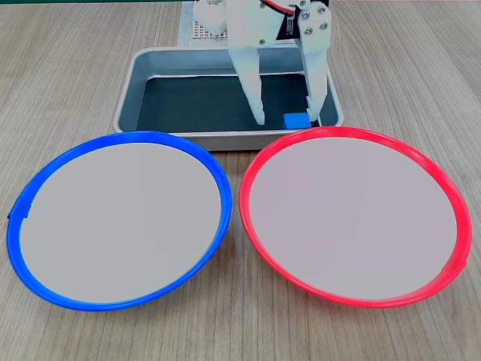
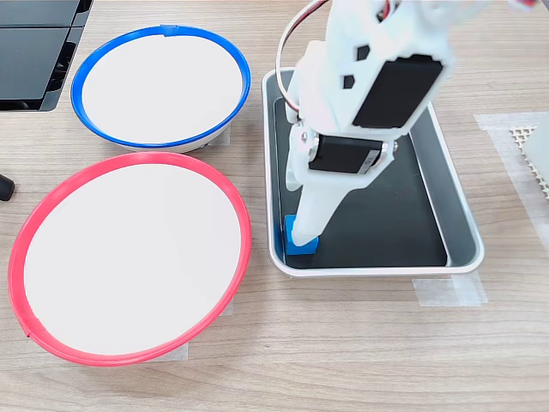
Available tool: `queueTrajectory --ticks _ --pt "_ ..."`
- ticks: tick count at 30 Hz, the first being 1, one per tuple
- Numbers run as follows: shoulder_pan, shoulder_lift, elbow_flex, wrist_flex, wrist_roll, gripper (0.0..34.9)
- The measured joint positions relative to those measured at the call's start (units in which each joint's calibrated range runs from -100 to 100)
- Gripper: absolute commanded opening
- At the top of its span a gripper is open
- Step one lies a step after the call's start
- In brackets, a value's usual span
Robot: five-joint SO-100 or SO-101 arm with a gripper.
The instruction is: Move a blue block from tray to blue dish
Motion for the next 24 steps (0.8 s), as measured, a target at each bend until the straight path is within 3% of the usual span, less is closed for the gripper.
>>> queueTrajectory --ticks 14,15,17,18,22,24 --pt "-1.4 3.7 -0.3 -0.7 0.3 15.6" --pt "-1.4 3.8 -0.3 -0.7 0.7 12.4" --pt "-0.5 3.8 -0.3 -0.7 1.0 2.7" --pt "-0.2 3.8 -0.3 -0.8 1.2 0.4" --pt "1.3 3.8 -0.3 -0.8 1.4 0.2" --pt "1.9 2.6 -0.3 2.8 1.2 0.2"
